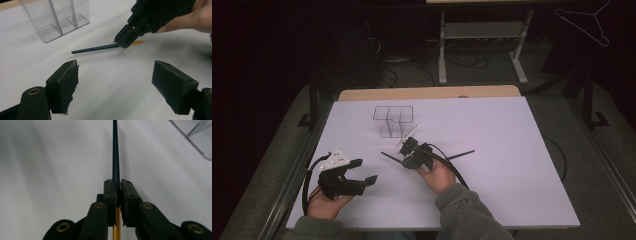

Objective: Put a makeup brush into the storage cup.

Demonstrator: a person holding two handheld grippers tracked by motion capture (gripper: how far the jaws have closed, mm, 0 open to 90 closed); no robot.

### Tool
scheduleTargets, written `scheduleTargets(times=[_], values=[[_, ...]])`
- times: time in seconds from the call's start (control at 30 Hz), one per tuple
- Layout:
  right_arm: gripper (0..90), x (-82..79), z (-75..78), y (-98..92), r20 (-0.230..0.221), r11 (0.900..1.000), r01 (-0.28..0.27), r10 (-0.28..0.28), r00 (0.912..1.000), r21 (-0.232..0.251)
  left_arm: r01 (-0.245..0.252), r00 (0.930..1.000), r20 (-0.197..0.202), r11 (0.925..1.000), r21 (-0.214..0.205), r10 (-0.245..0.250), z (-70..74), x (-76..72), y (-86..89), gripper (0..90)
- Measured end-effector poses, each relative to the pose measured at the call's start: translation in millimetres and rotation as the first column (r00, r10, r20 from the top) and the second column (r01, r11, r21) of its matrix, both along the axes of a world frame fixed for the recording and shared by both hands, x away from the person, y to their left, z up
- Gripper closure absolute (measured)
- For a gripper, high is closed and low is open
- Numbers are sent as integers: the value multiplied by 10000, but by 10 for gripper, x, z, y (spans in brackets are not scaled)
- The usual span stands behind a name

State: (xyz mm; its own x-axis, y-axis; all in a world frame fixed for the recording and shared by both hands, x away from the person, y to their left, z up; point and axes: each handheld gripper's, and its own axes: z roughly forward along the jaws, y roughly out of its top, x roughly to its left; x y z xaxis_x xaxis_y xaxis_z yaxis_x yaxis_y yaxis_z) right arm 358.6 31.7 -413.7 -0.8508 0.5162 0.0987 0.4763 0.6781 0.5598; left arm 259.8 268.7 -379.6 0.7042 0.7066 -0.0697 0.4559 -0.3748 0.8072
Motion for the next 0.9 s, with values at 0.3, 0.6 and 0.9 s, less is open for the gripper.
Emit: scheduleTargets(times=[0.3, 0.6, 0.9], values=[[826, -91, 155, -179, 118, 9948, -1012, 1010, 9948, 101, 267, 9996, 27, 9996, 106, -267, 15, -12, -36, 221], [827, -259, 293, -341, 176, 9785, -2045, 2041, 9788, 257, 901, 9957, 167, 9954, 341, -907, 41, -22, -121, 253], [826, -419, 454, -502, 146, 9396, -3406, 3403, 9402, 340, 2192, 9754, -42, 9674, 1269, -2205, 167, -23, -360, 312]])
